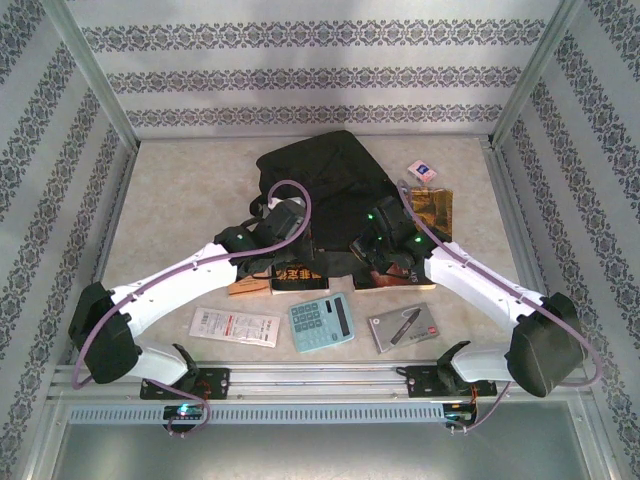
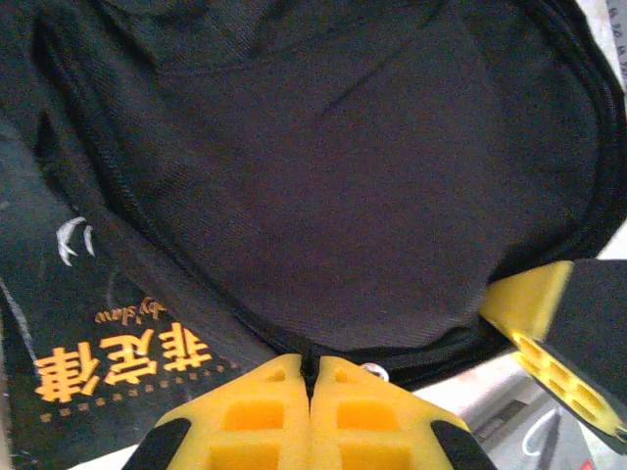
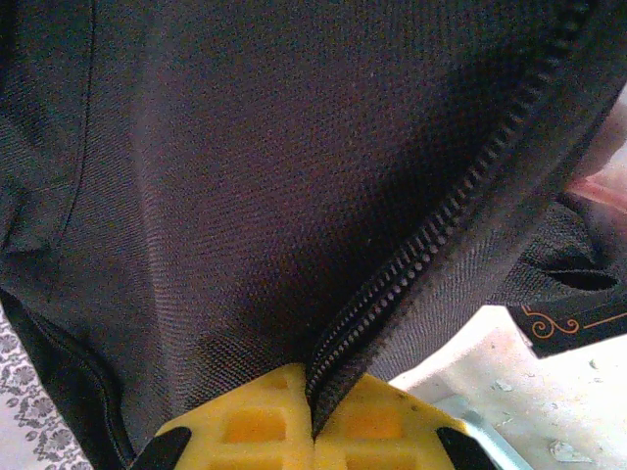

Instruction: Pack the student bag

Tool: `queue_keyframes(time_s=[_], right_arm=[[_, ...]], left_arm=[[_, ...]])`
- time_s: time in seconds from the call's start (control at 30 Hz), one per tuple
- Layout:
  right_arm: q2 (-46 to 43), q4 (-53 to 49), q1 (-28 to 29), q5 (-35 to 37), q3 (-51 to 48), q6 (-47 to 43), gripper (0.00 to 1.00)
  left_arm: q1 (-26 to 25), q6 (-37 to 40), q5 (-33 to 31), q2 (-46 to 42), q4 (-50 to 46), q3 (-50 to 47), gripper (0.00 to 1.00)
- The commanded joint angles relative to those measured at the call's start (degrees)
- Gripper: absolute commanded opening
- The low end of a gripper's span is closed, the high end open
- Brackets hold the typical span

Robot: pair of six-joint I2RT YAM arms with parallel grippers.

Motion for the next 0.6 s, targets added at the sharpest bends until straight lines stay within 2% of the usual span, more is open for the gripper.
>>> queue_keyframes(time_s=[0.0,0.33,0.57], right_arm=[[-1.2,-4.1,-0.4,5.8,-1.1,-2.7,0.00],[-2.1,-4.2,-1.2,6.7,-1.0,-6.7,0.00],[-1.5,-3.1,-1.3,5.8,-0.5,-10.1,0.00]], left_arm=[[2.8,1.7,-4.4,-2.8,-2.7,-1.1,0.00],[8.8,3.7,-3.4,-1.5,-1.9,-0.5,0.00],[12.5,5.1,-2.1,2.4,-0.9,2.3,0.00]])
